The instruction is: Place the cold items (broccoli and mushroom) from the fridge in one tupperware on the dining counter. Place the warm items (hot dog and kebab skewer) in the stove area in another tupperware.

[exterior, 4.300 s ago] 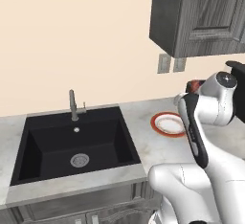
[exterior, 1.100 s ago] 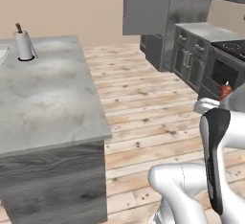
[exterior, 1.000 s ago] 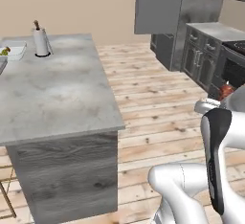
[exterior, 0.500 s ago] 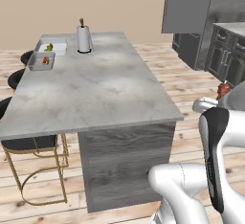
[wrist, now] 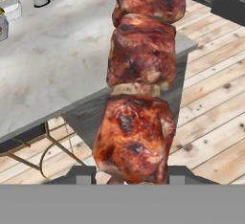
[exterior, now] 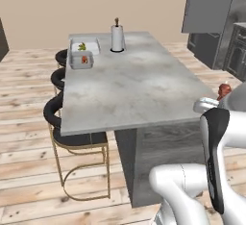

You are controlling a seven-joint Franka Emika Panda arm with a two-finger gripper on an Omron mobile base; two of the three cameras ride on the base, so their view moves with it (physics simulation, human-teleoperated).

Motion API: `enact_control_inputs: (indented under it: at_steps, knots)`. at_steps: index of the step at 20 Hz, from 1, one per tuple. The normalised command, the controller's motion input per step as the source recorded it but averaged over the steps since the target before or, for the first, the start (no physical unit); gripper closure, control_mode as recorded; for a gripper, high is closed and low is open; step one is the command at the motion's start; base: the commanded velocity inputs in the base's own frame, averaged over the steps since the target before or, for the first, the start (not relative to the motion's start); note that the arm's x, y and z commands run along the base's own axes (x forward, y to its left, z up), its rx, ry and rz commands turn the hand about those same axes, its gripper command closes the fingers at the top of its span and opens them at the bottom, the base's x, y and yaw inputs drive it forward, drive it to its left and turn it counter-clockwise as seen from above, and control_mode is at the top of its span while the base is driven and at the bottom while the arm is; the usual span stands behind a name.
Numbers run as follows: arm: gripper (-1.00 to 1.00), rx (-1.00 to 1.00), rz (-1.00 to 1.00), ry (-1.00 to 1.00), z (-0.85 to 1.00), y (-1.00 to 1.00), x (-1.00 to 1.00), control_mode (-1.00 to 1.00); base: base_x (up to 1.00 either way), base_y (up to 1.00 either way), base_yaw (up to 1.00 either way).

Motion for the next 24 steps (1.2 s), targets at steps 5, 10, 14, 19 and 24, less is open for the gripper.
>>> enact_control_inputs:
  at_steps: [5,10,14,19,24]
  knots:
    - [1.0,0.0,0.0,0.0,0.0,0.0,0.0,1.0,0.57,1.0,0.0]
    - [1.0,0.0,0.0,0.0,0.0,0.0,0.0,1.0,0.59,1.0,0.0]
    - [1.0,0.0,0.0,0.0,0.0,0.0,0.0,1.0,0.53,1.0,0.0]
    - [1.0,0.0,0.0,0.0,0.0,0.0,0.0,1.0,0.43,1.0,0.0]
    - [1.0,0.0,0.0,0.0,0.0,0.0,0.0,1.0,0.47,1.0,-0.09]
